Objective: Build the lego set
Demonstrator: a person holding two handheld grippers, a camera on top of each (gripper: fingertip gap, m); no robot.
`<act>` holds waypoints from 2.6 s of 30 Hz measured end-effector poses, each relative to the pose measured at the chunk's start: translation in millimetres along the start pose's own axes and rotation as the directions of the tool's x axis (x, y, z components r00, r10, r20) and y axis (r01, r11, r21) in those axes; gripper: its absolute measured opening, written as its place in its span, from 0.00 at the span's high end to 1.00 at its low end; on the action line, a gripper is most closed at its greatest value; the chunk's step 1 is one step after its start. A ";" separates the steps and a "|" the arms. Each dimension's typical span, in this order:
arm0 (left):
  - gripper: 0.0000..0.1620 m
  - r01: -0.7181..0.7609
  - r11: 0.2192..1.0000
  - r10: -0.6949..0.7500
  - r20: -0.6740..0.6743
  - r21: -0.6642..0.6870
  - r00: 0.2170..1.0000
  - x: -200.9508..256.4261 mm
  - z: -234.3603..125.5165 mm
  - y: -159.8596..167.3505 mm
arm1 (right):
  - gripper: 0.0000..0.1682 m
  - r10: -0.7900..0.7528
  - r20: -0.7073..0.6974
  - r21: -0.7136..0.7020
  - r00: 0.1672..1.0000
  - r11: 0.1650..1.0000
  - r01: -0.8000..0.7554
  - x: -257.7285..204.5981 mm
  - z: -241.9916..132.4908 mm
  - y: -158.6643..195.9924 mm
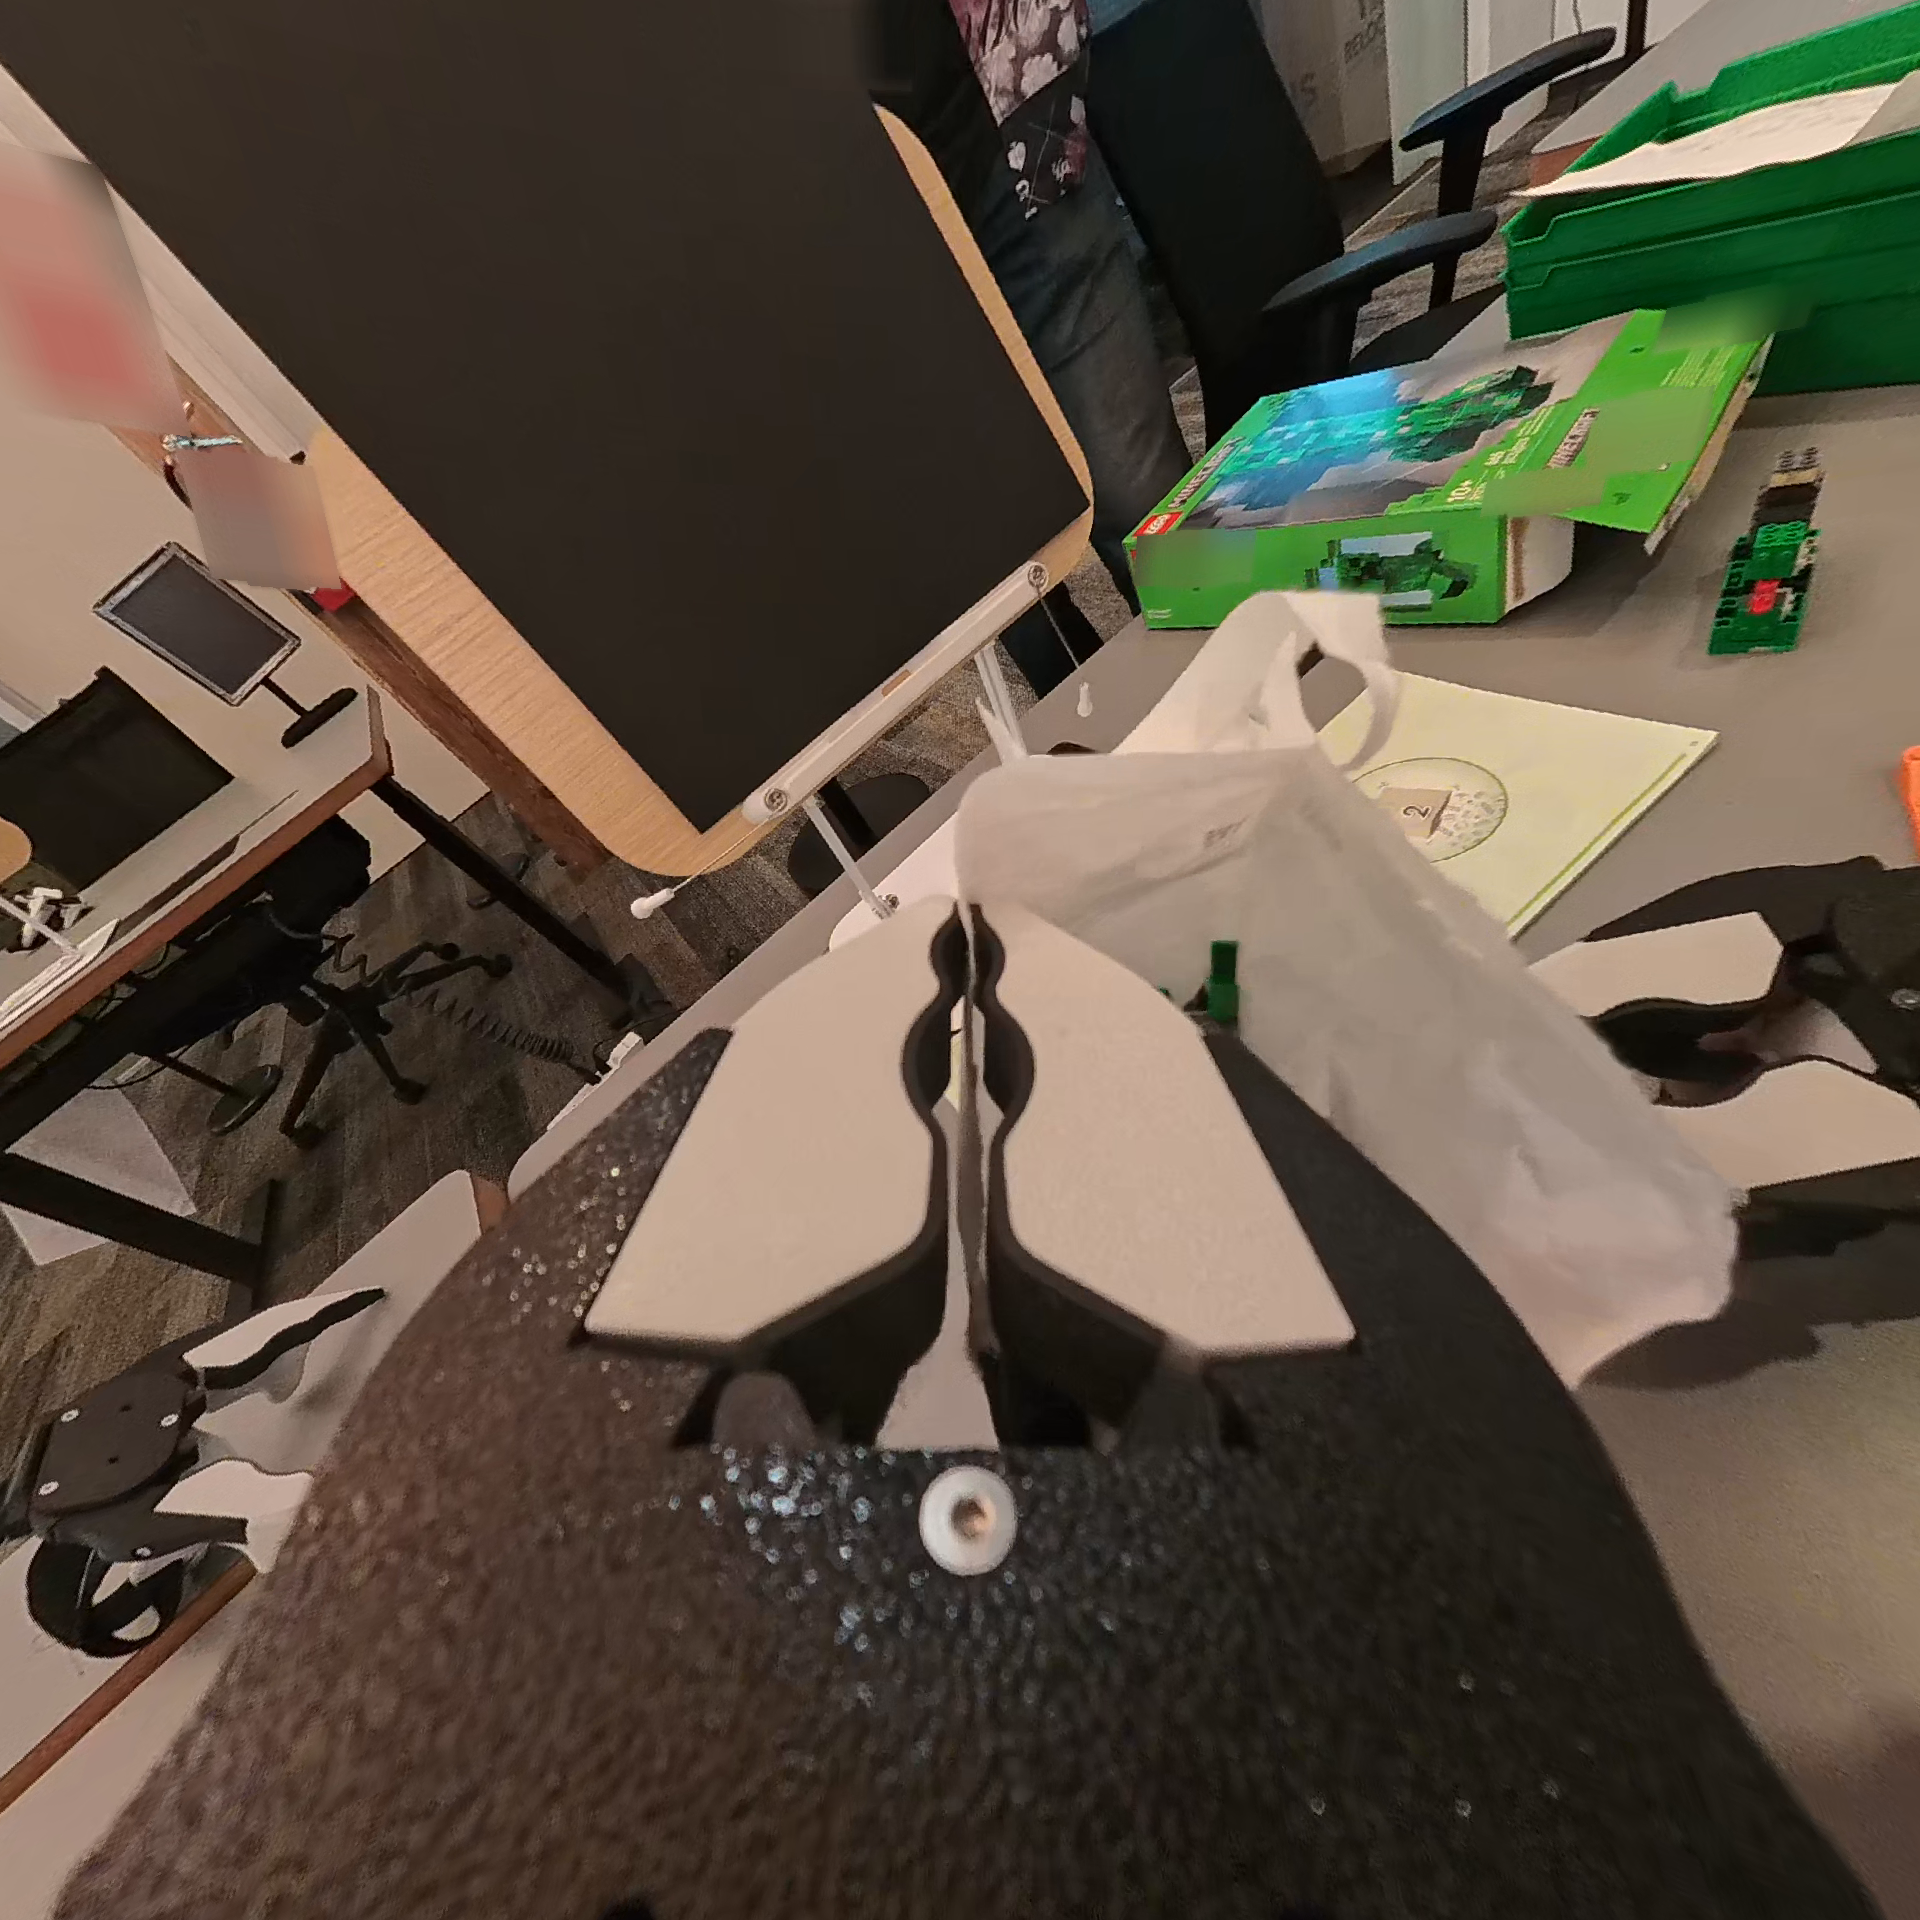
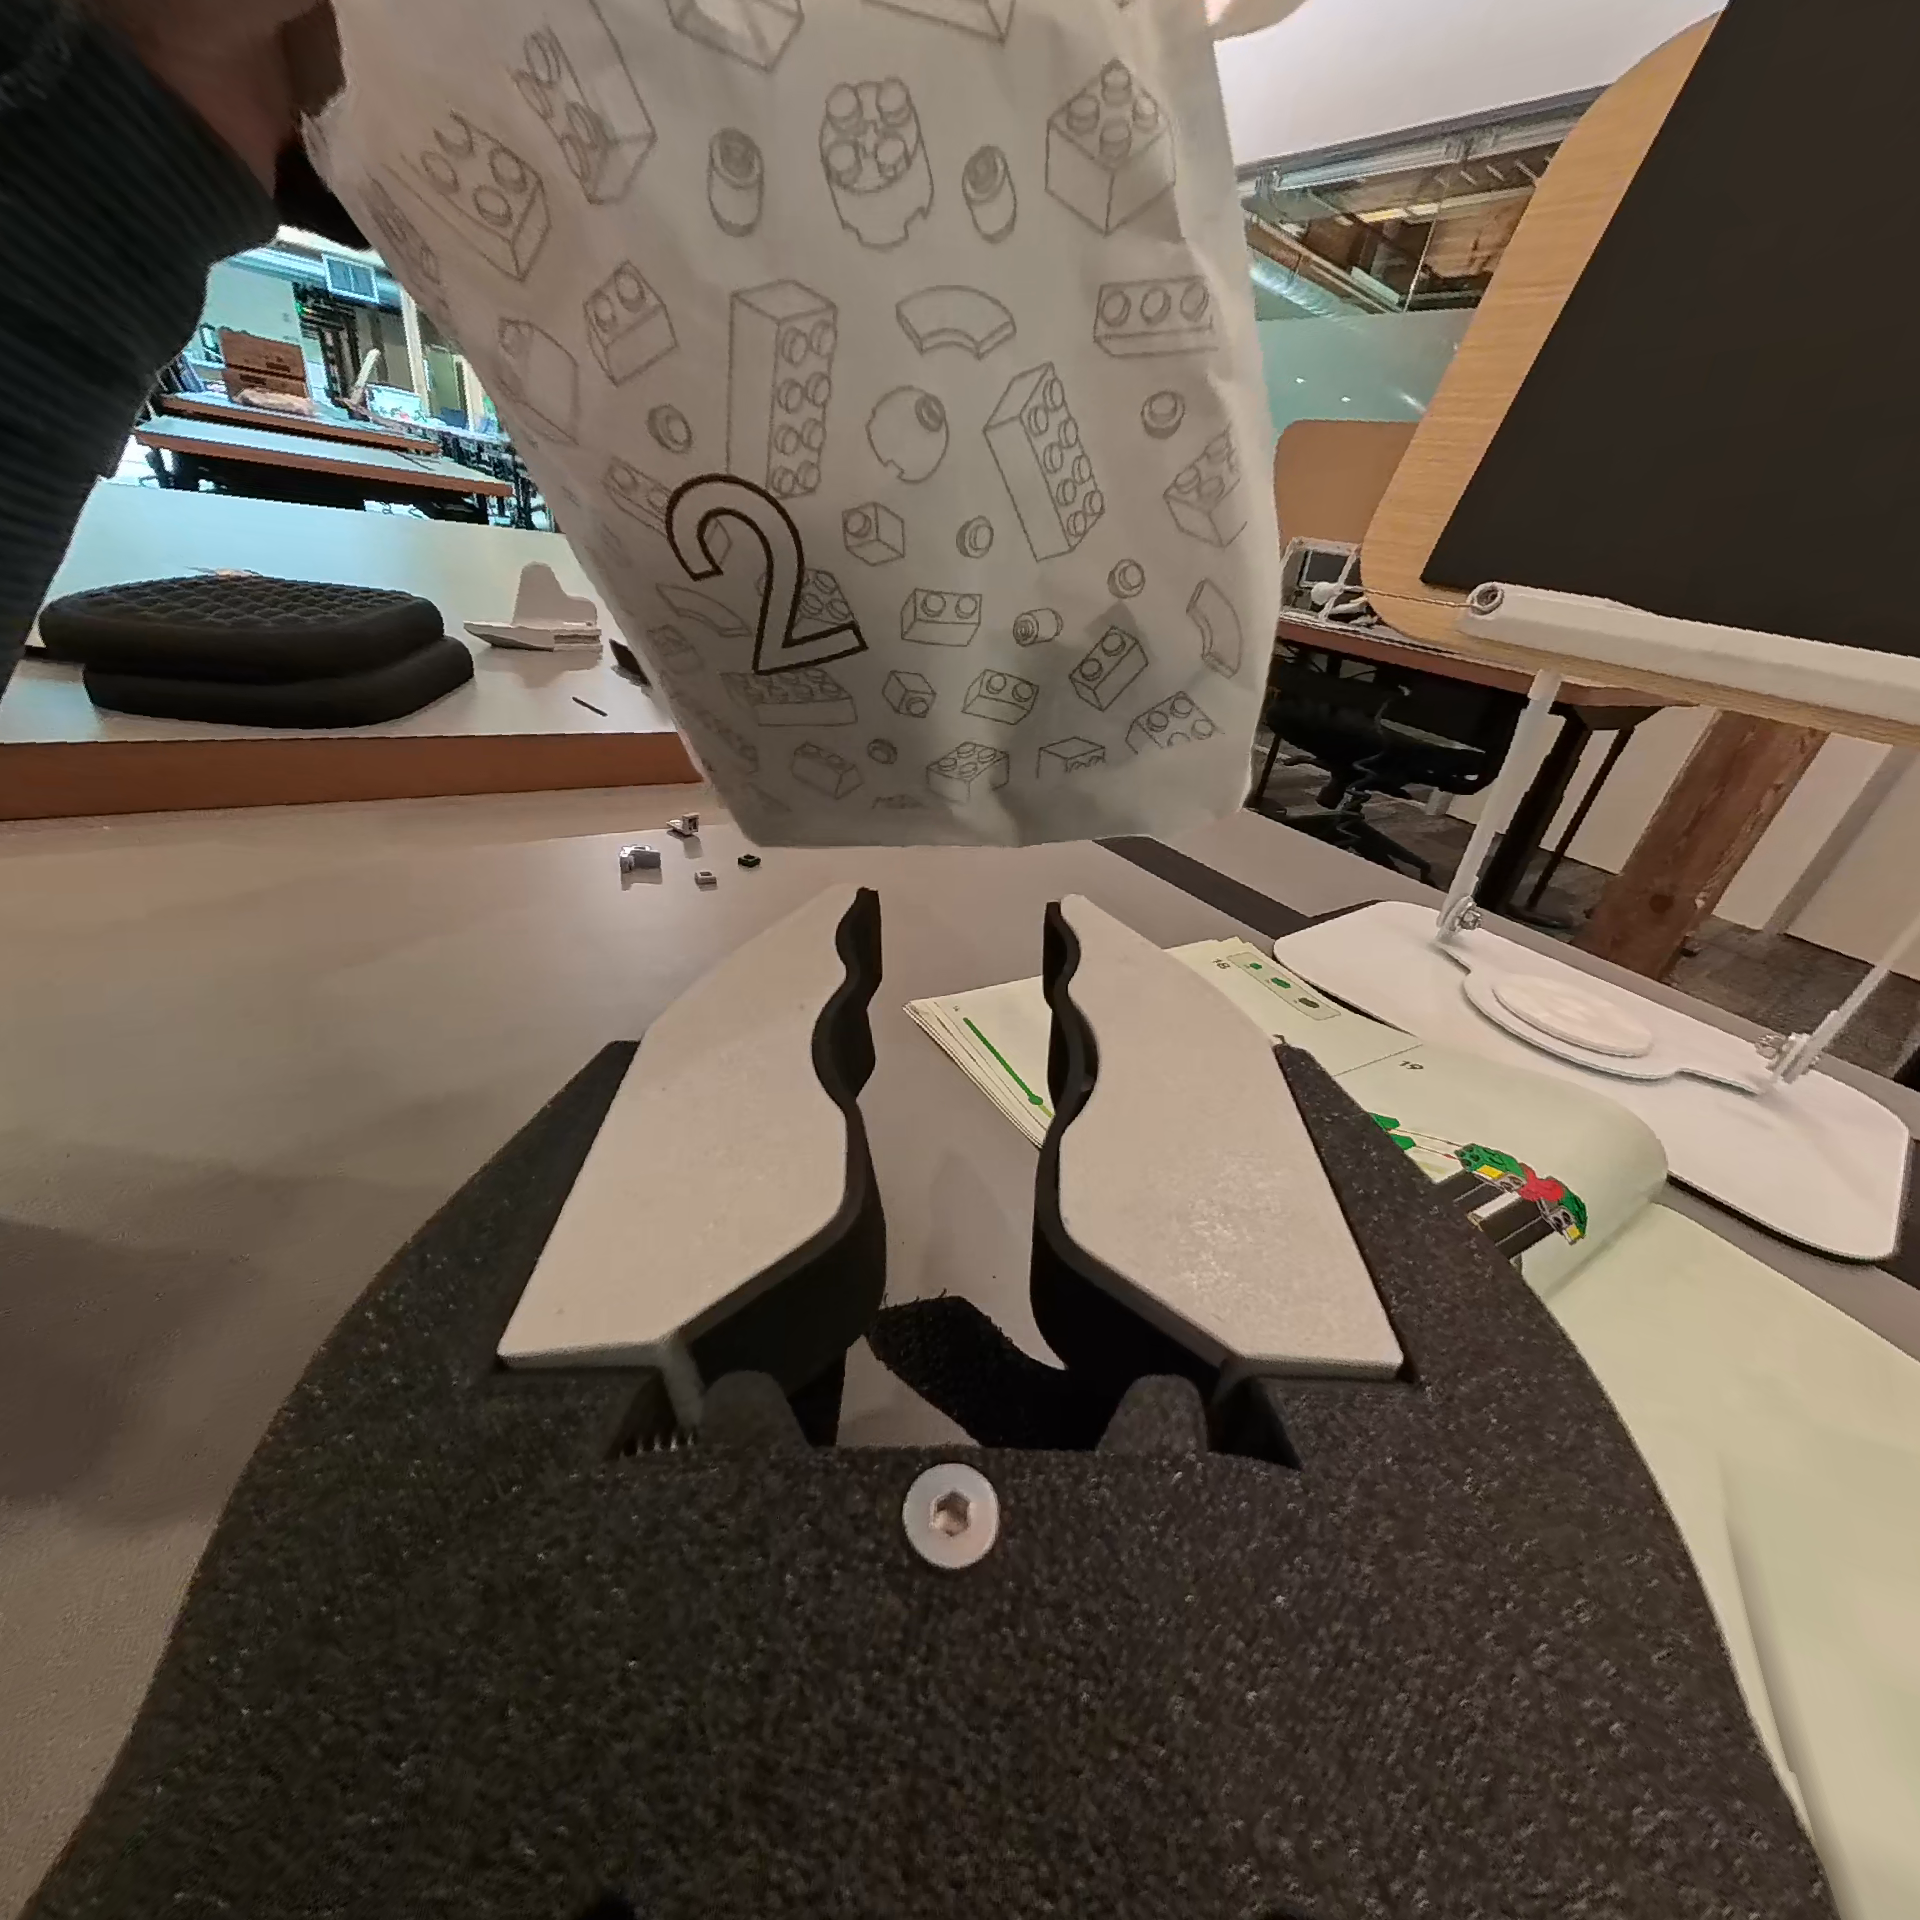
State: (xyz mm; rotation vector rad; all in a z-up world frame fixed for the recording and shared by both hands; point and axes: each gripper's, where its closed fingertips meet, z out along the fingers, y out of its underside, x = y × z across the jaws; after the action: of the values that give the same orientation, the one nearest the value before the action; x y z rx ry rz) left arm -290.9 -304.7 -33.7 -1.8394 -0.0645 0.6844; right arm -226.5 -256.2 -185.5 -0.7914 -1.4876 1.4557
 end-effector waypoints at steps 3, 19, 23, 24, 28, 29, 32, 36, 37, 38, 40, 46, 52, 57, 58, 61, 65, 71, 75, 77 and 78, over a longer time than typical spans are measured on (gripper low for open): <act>1.00 0.002 1.000 -0.002 0.003 -0.003 1.000 -0.9 0.1 1.0 | 0.83 -0.001 0.001 -0.001 1.000 1.000 0.001 -0.3 0.0 0.0; 1.00 0.000 1.000 0.000 -0.009 -0.011 1.000 1.2 3.2 2.3 | 0.83 0.000 0.002 -0.003 1.000 1.000 0.000 -0.6 -0.1 0.0; 1.00 0.000 1.000 0.000 -0.007 -0.015 1.000 0.7 3.6 3.1 | 0.83 0.000 0.002 -0.003 1.000 1.000 0.000 -0.7 -0.2 0.0; 1.00 0.000 1.000 0.000 -0.006 -0.016 1.000 0.5 3.6 3.4 | 0.83 0.000 0.002 -0.003 1.000 1.000 0.000 -0.7 -0.2 0.1; 1.00 0.001 1.000 -0.001 -0.004 -0.018 1.000 -0.3 3.7 4.1 | 0.83 0.000 0.002 -0.004 1.000 1.000 0.000 -0.7 -0.2 0.0; 1.00 0.001 1.000 -0.001 -0.004 -0.018 1.000 -0.4 3.7 4.3 | 0.83 0.000 0.002 -0.004 1.000 1.000 0.000 -0.7 -0.2 0.1; 1.00 0.000 1.000 0.000 -0.005 -0.020 1.000 -0.1 3.8 4.4 | 0.83 -0.001 0.002 -0.004 1.000 1.000 0.001 -0.8 -0.3 0.0; 1.00 -0.001 1.000 0.001 -0.009 -0.020 1.000 1.1 4.3 4.2 | 0.83 -0.002 0.002 -0.005 1.000 1.000 0.002 -0.8 -0.3 0.0; 1.00 -0.001 1.000 0.001 -0.010 -0.019 1.000 1.4 4.5 4.0 | 0.83 -0.002 0.002 -0.005 1.000 1.000 0.002 -0.8 -0.3 0.0; 1.00 -0.002 1.000 0.001 -0.012 -0.019 1.000 1.7 4.5 3.9 | 0.83 -0.002 0.002 -0.005 1.000 1.000 0.002 -0.7 -0.3 -0.1; 1.00 -0.003 1.000 0.003 -0.013 -0.019 1.000 2.3 4.8 3.7 | 0.83 -0.002 0.002 -0.006 1.000 1.000 0.002 -0.8 -0.2 0.0; 1.00 -0.023 0.999 0.023 -0.006 -0.043 1.000 4.7 9.0 5.2 | 0.80 -0.189 -0.244 0.043 0.951 0.978 0.205 35.9 -21.2 -29.3; 1.00 -0.081 0.993 0.082 0.007 -0.082 0.997 7.3 12.9 6.6 | 0.86 -0.187 -0.366 -0.024 0.912 0.981 0.191 75.4 -37.3 -11.2; 1.00 -0.019 1.000 0.018 -0.076 -0.022 0.997 13.5 19.1 5.6 | 0.84 -0.065 -0.090 0.192 0.994 0.978 0.082 24.8 -29.1 -32.4; 1.00 -0.008 1.000 0.007 -0.087 -0.011 0.996 13.8 19.2 5.0 | 0.78 -0.001 -0.055 0.194 0.998 0.981 0.011 24.4 -26.4 -29.6; 1.00 0.022 0.999 -0.017 -0.126 0.038 0.992 17.2 16.0 -1.9 | 0.58 0.201 0.061 0.201 0.978 0.957 -0.209 32.5 -22.1 -23.9; 1.00 0.124 0.979 -0.083 -0.241 0.160 0.967 27.9 5.5 -22.3 | 0.44 0.315 0.158 0.243 0.936 0.906 -0.346 40.8 -19.7 -28.8; 1.00 0.311 0.902 -0.192 -0.368 0.300 0.910 30.2 -15.3 -49.0 | 0.36 0.355 0.336 0.258 0.872 0.856 -0.448 20.3 -12.4 -41.6; 1.00 0.424 0.834 -0.237 -0.463 0.354 0.854 32.6 -25.4 -62.9 | 0.43 0.406 0.487 0.301 0.773 0.753 -0.586 16.0 -11.8 -58.9; 1.00 0.476 0.804 -0.258 -0.511 0.358 0.820 34.6 -27.8 -66.7 | 0.49 0.403 0.589 0.317 0.700 0.682 -0.659 14.7 -16.1 -73.1; 1.00 0.495 0.793 -0.267 -0.529 0.354 0.806 35.3 -28.5 -67.7 | 0.49 0.398 0.614 0.323 0.682 0.662 -0.676 14.9 -16.4 -78.3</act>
State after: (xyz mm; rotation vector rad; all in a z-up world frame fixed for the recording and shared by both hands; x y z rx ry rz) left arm -229.0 -290.2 17.2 -1.3904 0.0297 -0.0516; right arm -207.1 -244.3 -107.3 -0.5565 -1.0938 2.5814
